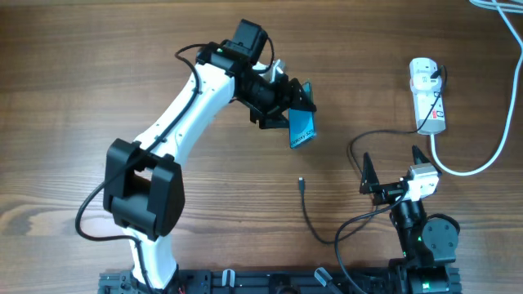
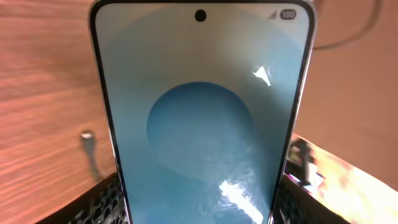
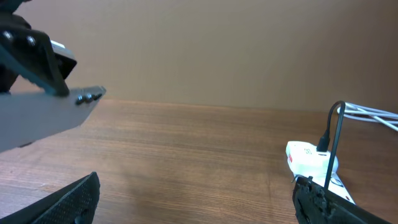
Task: Plug charger to phone and switch on socket
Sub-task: 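Lift the phone with the left gripper and tilt it upright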
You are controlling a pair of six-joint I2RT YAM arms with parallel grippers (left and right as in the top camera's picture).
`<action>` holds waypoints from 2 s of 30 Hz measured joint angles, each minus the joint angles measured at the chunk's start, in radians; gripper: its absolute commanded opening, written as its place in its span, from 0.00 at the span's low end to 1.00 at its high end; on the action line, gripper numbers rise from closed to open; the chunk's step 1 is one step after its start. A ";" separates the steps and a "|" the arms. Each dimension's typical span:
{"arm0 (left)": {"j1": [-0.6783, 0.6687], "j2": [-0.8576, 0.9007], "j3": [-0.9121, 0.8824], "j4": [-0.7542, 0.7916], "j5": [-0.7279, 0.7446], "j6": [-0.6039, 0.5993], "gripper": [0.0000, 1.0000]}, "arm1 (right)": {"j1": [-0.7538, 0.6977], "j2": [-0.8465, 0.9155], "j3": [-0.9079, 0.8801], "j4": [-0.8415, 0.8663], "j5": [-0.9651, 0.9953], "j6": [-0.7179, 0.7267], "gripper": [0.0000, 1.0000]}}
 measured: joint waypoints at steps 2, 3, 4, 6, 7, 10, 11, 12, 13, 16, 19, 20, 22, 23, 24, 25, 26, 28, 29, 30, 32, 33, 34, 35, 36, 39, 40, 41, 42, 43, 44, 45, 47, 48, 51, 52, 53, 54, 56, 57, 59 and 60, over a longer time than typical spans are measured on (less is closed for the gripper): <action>0.016 0.000 0.000 0.000 0.068 0.000 0.67 | 0.000 0.000 0.000 0.000 0.000 0.000 1.00; 0.020 0.000 0.000 0.000 0.091 0.000 0.67 | 0.000 0.000 0.000 0.000 0.000 0.000 1.00; 0.026 0.000 0.000 0.000 0.119 0.000 0.67 | 0.000 0.000 0.000 0.000 0.000 0.000 0.99; 0.035 0.000 0.000 0.001 0.163 0.000 0.67 | 0.000 0.000 0.000 0.000 0.000 0.000 1.00; 0.039 0.000 0.000 0.002 0.184 0.000 0.67 | 0.000 0.000 0.000 0.000 0.000 0.000 1.00; 0.048 0.000 0.000 0.004 0.219 -0.018 0.67 | 0.000 0.000 0.000 0.000 0.000 0.000 1.00; 0.051 0.000 0.000 0.004 0.229 -0.029 0.67 | 0.000 0.000 0.000 0.000 0.000 0.000 1.00; 0.052 0.000 0.000 0.004 0.234 -0.040 0.67 | 0.000 0.000 0.000 0.000 0.000 0.000 1.00; 0.053 0.000 0.000 0.004 0.240 -0.051 0.67 | 0.000 0.000 0.000 0.000 0.000 0.000 1.00; 0.055 0.000 0.000 0.009 0.255 -0.075 0.67 | 0.000 0.000 0.000 0.000 0.000 0.000 1.00; 0.055 0.000 0.000 0.019 0.285 -0.088 0.66 | 0.000 0.000 0.000 0.000 0.000 0.000 1.00; 0.055 0.000 0.000 0.026 0.301 -0.091 0.66 | 0.000 0.000 0.000 0.000 0.000 0.000 1.00; 0.055 0.000 0.000 0.032 0.328 -0.095 0.66 | 0.000 0.000 0.000 0.000 0.000 0.000 1.00; 0.055 0.000 0.000 0.035 0.344 -0.098 0.66 | 0.000 0.000 0.000 0.000 0.000 0.000 1.00; 0.055 0.000 0.000 0.036 0.364 -0.099 0.66 | 0.000 0.000 0.000 0.000 0.000 0.000 1.00; 0.055 0.000 0.000 0.037 0.383 -0.099 0.66 | 0.000 0.000 0.000 0.000 0.000 0.000 1.00; 0.055 0.000 0.000 0.037 0.388 -0.100 0.66 | 0.000 0.000 0.000 0.000 0.000 0.000 1.00; 0.055 0.000 0.000 0.038 0.402 -0.103 0.66 | 0.000 0.000 0.000 0.000 0.000 0.000 1.00; 0.055 0.000 0.000 0.038 0.410 -0.106 0.66 | 0.000 0.000 0.000 0.000 0.000 0.000 1.00; 0.055 0.000 0.000 0.037 0.418 -0.106 0.66 | 0.000 0.000 0.000 0.000 0.000 0.000 1.00; 0.055 0.000 0.000 0.038 0.428 -0.111 0.66 | 0.000 0.000 0.000 0.000 0.000 0.000 1.00; 0.055 0.000 0.000 0.038 0.432 -0.114 0.66 | 0.000 0.000 0.000 0.000 0.000 0.000 1.00; 0.055 0.000 0.000 0.041 0.439 -0.118 0.66 | 0.000 0.000 0.000 0.000 0.000 0.000 1.00; 0.055 0.000 0.000 0.045 0.445 -0.119 0.66 | 0.000 0.000 0.000 0.000 0.000 0.000 1.00; 0.056 0.000 0.000 0.048 0.452 -0.122 0.66 | 0.000 0.000 0.000 0.000 0.000 0.000 1.00; 0.056 0.000 0.000 0.049 0.462 -0.126 0.66 | 0.000 0.000 0.000 0.000 0.000 0.000 1.00; 0.056 0.000 0.000 0.049 0.462 -0.128 0.66 | 0.000 0.000 0.000 0.000 0.000 0.000 1.00; 0.056 0.000 0.000 0.049 0.465 -0.129 0.66 | 0.000 0.000 0.000 0.000 0.000 0.000 1.00; 0.056 0.000 0.000 0.049 0.466 -0.129 0.66 | 0.000 0.000 0.000 0.000 0.000 0.000 1.00; 0.056 0.000 0.000 0.049 0.468 -0.130 0.66 | 0.000 0.000 0.000 0.000 0.000 0.000 1.00; 0.056 0.000 0.000 0.049 0.470 -0.133 0.66 | 0.000 0.000 0.000 0.000 0.000 0.000 1.00; 0.057 0.000 0.000 0.049 0.473 -0.137 0.65 | 0.000 0.000 0.000 0.000 0.000 0.000 1.00; 0.057 0.000 0.000 0.053 0.474 -0.145 0.65 | 0.000 0.000 0.000 0.000 0.000 0.000 1.00; 0.057 0.000 0.000 0.058 0.476 -0.151 0.64 | 0.000 0.000 0.000 0.000 0.000 0.000 1.00; 0.057 0.000 0.000 0.076 0.484 -0.163 0.64 | 0.000 0.000 0.000 0.000 0.000 0.000 1.00; 0.057 0.000 0.000 0.080 0.488 -0.166 0.64 | 0.000 0.000 0.000 0.000 0.000 0.000 1.00; 0.057 0.000 0.000 0.083 0.492 -0.167 0.64 | 0.000 0.000 0.000 0.000 0.000 0.000 1.00; 0.057 0.000 0.000 0.084 0.497 -0.170 0.64 | 0.000 0.000 0.000 0.000 0.000 0.000 1.00; 0.057 0.000 0.000 0.086 0.501 -0.174 0.64 | 0.000 0.000 0.000 0.000 0.000 0.000 1.00; 0.057 0.000 0.000 0.086 0.502 -0.174 0.64 | 0.000 0.000 0.000 0.000 0.000 0.000 1.00; 0.057 0.000 0.000 0.086 0.503 -0.176 0.64 | 0.000 0.000 0.000 0.000 0.000 0.000 1.00; 0.057 0.000 0.000 0.086 0.503 -0.177 0.64 | 0.000 0.000 0.000 0.000 0.000 0.000 1.00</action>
